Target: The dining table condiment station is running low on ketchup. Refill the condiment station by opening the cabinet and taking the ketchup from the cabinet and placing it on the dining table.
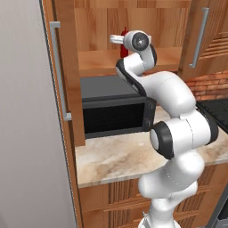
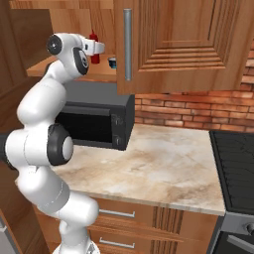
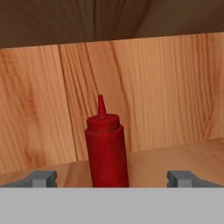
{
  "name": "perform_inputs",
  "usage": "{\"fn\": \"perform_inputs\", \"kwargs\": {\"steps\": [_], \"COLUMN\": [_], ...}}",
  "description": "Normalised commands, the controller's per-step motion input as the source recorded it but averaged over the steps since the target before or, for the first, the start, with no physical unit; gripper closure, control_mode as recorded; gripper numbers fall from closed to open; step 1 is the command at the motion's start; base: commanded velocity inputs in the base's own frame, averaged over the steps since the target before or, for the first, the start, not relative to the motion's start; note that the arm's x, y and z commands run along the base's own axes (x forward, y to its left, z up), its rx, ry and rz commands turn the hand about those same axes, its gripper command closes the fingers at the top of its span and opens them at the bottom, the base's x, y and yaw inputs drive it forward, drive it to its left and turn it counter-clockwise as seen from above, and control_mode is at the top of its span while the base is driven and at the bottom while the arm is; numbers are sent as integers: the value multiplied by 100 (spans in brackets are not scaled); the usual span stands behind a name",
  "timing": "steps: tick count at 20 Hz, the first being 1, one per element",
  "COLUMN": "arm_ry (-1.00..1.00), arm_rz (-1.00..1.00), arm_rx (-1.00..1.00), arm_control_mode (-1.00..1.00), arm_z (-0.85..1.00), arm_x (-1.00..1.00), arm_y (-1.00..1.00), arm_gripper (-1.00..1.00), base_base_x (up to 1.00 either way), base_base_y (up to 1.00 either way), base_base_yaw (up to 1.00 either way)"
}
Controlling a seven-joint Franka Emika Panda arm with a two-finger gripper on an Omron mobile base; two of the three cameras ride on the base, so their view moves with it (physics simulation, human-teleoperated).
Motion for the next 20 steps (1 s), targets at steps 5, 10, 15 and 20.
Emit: {"fn": "perform_inputs", "kwargs": {"steps": [5, 10, 15, 20], "arm_ry": [0, 0, 0, 0], "arm_rz": [0, 0, 0, 0], "arm_rx": [0, 0, 0, 0], "arm_control_mode": [-100, -100, -100, -100], "arm_z": [0, -4, -8, -8], "arm_x": [12, 5, 2, 9], "arm_y": [0, 0, 0, 0], "arm_gripper": [-100, -100, -100, -100], "base_base_x": [0, 0, 0, 0], "base_base_y": [0, 0, 0, 0], "base_base_yaw": [0, 0, 0, 0]}}
